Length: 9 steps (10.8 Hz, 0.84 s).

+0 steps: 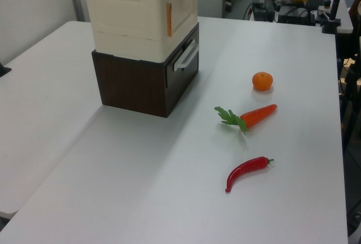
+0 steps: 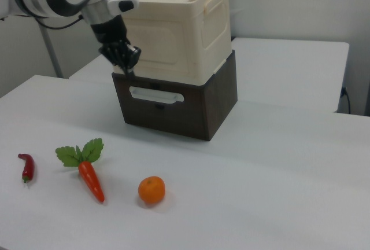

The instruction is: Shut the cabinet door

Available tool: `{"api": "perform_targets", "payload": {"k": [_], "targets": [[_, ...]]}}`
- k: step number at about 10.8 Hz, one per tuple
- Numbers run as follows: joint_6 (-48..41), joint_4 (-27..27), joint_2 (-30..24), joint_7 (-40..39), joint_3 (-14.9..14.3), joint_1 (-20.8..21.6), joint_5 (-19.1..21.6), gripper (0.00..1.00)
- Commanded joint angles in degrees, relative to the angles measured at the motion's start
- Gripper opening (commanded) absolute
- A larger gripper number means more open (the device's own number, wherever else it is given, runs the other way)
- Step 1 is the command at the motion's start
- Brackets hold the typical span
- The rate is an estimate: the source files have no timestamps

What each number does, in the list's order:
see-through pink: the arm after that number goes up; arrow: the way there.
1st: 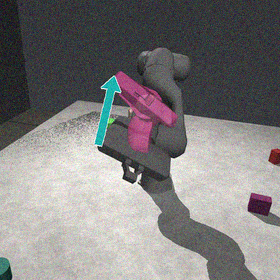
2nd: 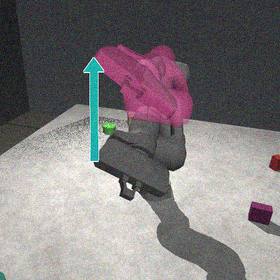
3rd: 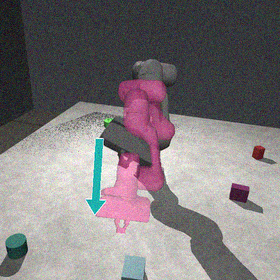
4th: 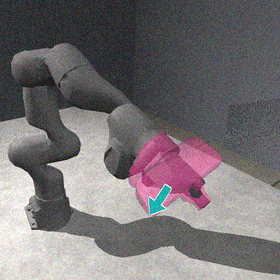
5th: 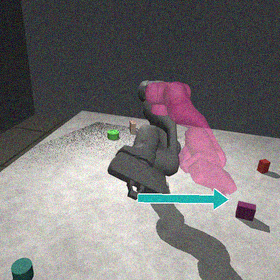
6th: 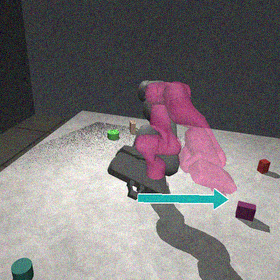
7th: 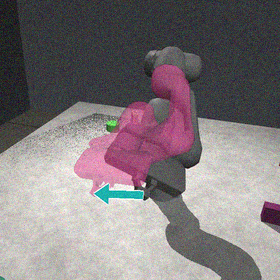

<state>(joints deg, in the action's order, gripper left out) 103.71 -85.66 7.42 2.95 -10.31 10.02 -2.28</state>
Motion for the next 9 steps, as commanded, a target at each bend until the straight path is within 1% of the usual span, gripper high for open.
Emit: {"api": "perform_targets", "payload": {"k": [1,3,4,5,6,7,8,9], "targets": [[-6.6,-8.3,-7.7,-6.5,-0.4,1.2,-0.8,0.03],[-10.6,-9.3,-8.9,-10.0,-0.4,0.4,-1.1,0.04],[-10.8,-9.9,-9.2,-10.7,-0.5,0.1,-1.1,0.10],[-10.7,-9.9,-9.2,-10.7,-0.5,-0.2,-1.0,0.12],[-10.9,-9.8,-9.1,-10.3,-0.5,-0.3,-1.0,0.37],[-10.9,-9.7,-9.2,-9.5,-0.8,-0.3,-1.0,0.76],[-10.9,-9.7,-9.2,-7.5,-0.8,-0.3,-1.1,0.99],[-11.2,-9.6,-9.2,-7.3,-0.9,-0.3,-1.1,1.00]]}}
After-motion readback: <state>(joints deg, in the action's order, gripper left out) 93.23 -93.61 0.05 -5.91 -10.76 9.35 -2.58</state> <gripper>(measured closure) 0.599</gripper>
